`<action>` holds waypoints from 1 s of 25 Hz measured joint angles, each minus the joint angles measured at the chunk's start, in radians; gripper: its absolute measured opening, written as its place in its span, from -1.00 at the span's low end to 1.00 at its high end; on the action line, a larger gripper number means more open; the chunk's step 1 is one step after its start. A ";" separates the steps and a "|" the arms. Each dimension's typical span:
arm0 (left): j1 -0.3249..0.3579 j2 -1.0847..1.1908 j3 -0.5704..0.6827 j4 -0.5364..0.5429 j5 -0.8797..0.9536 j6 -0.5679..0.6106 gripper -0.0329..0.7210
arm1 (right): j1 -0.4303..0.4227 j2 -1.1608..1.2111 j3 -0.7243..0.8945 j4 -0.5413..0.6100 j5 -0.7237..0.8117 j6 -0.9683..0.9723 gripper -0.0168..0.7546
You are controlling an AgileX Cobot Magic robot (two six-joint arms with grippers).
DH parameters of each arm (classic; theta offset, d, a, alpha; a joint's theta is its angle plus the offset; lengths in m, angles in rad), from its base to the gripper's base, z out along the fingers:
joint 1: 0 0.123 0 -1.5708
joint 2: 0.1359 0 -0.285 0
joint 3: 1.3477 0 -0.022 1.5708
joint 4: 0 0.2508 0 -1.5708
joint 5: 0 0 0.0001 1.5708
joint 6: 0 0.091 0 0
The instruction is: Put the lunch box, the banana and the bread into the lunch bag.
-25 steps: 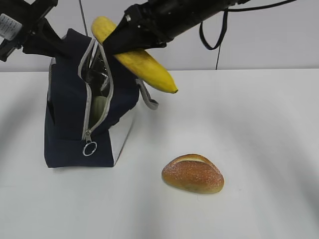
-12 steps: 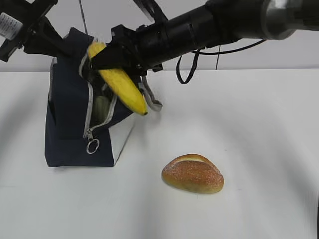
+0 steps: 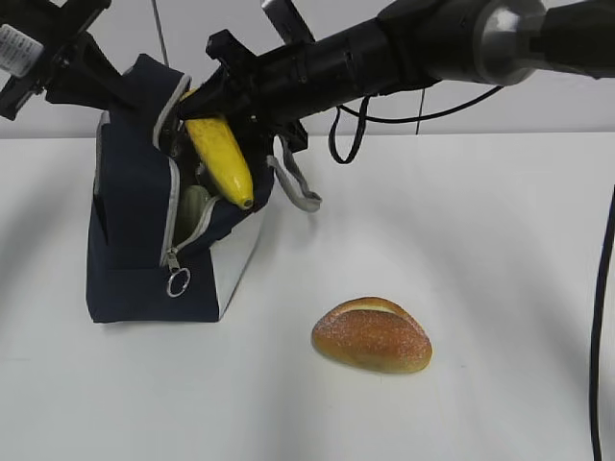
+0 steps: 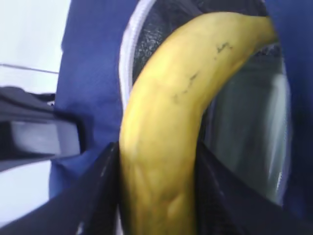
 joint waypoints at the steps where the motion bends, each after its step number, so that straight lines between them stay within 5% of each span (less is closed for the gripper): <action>1: 0.000 0.000 0.000 0.000 0.001 0.000 -0.92 | 0.002 0.007 -0.011 -0.005 -0.002 0.038 -0.15; 13: 0.000 0.000 0.000 -0.002 0.001 0.000 -0.92 | 0.058 0.046 -0.055 -0.051 -0.153 0.128 -0.12; 20: 0.000 0.000 0.000 -0.003 0.003 0.000 -0.92 | 0.064 0.081 -0.057 -0.078 -0.169 0.001 0.52; 25: 0.000 0.000 0.000 -0.004 0.008 0.001 -0.92 | 0.062 0.081 -0.098 -0.078 -0.134 -0.116 0.58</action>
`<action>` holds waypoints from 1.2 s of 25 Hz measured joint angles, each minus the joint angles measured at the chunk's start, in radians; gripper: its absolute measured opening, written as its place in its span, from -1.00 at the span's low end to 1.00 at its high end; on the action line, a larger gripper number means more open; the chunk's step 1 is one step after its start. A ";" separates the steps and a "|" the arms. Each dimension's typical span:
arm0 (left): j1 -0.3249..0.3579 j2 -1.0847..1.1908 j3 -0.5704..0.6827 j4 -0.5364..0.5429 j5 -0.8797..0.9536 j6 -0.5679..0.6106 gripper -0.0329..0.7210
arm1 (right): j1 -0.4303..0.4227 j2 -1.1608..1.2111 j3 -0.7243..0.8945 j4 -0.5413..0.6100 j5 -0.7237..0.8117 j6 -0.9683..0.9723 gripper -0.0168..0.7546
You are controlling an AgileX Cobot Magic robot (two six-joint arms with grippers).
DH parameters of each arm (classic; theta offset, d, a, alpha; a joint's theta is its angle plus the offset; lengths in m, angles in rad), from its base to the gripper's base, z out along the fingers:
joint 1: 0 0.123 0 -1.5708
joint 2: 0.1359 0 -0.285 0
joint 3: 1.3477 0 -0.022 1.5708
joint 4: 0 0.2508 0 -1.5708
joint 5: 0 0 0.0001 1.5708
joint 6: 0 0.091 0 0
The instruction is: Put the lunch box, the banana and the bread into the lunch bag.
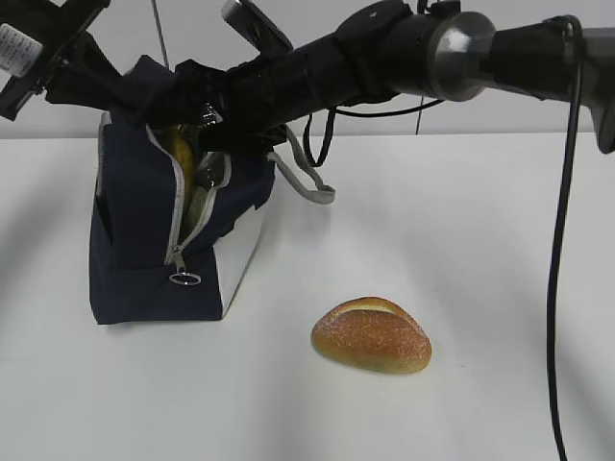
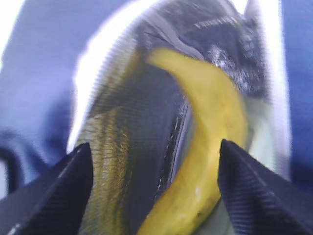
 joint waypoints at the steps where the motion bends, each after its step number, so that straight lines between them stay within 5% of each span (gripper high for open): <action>1: 0.000 0.000 0.000 0.000 0.001 0.000 -0.92 | -0.002 0.000 -0.013 -0.007 0.021 -0.016 0.58; 6: 0.000 0.000 0.000 0.000 0.011 0.000 -0.92 | -0.026 0.000 -0.107 -0.123 0.168 -0.024 0.56; 13: 0.000 0.000 0.000 -0.001 0.012 0.001 -0.92 | -0.070 0.000 -0.236 -0.489 0.429 0.141 0.56; 19: 0.000 0.000 0.000 -0.004 0.012 0.001 -0.92 | -0.109 -0.002 -0.296 -0.656 0.473 0.267 0.56; 25: 0.000 0.000 0.000 -0.003 0.013 0.002 -0.92 | -0.116 -0.097 -0.254 -0.839 0.482 0.310 0.56; 30: 0.000 0.000 0.000 -0.003 0.013 0.002 -0.92 | -0.116 -0.283 -0.068 -0.912 0.484 0.293 0.56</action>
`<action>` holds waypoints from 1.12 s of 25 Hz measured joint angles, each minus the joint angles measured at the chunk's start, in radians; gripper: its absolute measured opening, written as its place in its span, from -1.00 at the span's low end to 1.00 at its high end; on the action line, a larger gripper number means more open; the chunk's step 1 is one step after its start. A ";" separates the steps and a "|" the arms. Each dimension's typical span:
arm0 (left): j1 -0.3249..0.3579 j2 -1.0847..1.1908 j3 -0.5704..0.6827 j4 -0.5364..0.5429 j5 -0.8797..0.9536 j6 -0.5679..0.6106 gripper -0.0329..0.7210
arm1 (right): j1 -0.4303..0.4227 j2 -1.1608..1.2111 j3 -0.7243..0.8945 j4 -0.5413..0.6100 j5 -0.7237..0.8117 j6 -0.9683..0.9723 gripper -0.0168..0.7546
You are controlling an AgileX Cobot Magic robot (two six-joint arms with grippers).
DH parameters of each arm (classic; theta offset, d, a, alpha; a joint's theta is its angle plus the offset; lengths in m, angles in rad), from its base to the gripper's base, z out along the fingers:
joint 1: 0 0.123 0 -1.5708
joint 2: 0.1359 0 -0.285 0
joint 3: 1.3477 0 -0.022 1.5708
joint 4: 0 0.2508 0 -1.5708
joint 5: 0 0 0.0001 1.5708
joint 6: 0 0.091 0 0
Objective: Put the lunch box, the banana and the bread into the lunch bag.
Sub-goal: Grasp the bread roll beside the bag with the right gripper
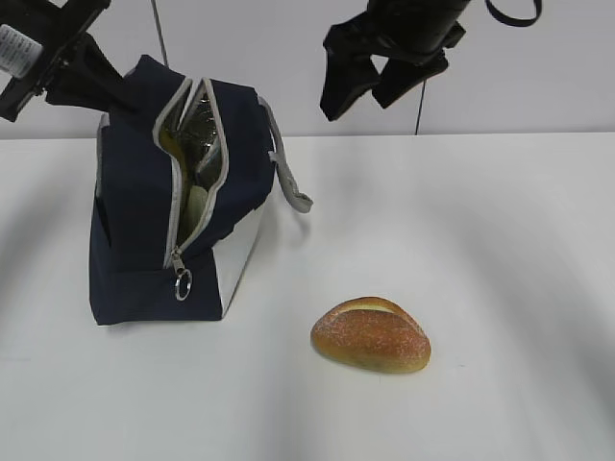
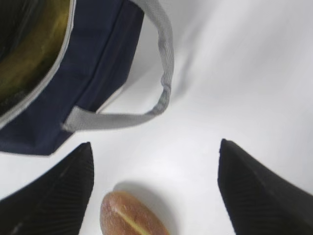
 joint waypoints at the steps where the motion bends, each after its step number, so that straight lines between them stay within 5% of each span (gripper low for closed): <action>1: 0.000 0.000 0.000 0.000 0.000 0.000 -0.92 | 0.000 -0.031 0.053 -0.010 0.000 -0.016 0.56; 10: 0.000 0.000 0.000 0.000 0.000 0.000 -0.92 | 0.000 -0.224 0.536 0.019 -0.006 -0.255 0.56; 16: 0.000 0.000 0.000 0.000 0.000 0.005 -0.92 | 0.000 -0.257 0.790 0.100 -0.157 -0.406 0.55; 28: 0.000 0.000 0.000 0.000 0.000 0.008 -0.92 | 0.000 -0.156 0.837 0.158 -0.314 -0.683 0.73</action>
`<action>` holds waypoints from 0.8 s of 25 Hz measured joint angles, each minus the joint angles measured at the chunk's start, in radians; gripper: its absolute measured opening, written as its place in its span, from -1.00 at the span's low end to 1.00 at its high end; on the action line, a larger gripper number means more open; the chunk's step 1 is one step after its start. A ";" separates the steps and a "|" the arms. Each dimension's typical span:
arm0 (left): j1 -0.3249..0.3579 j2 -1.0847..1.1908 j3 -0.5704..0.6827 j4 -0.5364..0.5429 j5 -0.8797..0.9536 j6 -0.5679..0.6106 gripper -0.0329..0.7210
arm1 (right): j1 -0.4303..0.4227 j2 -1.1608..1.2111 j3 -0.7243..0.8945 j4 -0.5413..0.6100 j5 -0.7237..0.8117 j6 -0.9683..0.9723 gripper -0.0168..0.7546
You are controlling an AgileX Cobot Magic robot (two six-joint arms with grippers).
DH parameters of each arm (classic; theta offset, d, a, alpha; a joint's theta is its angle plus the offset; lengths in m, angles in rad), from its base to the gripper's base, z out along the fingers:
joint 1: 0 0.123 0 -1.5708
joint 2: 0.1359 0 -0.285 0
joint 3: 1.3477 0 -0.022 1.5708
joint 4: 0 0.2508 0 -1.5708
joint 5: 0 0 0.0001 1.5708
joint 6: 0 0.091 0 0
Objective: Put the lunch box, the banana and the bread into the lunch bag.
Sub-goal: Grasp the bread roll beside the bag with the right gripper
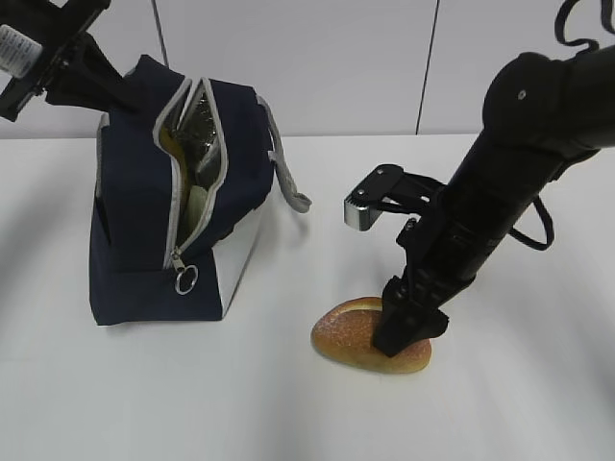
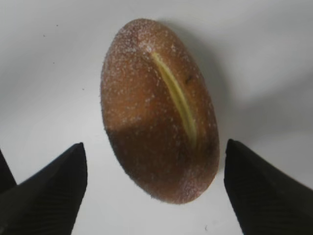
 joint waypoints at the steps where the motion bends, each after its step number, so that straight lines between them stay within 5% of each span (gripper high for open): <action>1: 0.000 0.000 0.000 0.000 0.000 0.000 -0.92 | 0.002 0.017 0.000 0.004 -0.013 -0.016 0.73; 6: 0.000 0.000 0.000 0.000 0.002 0.000 -0.92 | 0.004 0.079 0.000 0.036 -0.060 -0.086 0.71; 14: 0.000 0.000 0.000 0.000 0.002 0.000 -0.92 | 0.004 0.095 -0.011 0.053 -0.039 -0.110 0.12; 20: 0.000 0.000 0.000 0.000 0.002 0.000 -0.92 | 0.004 0.098 -0.119 0.034 0.130 -0.071 0.00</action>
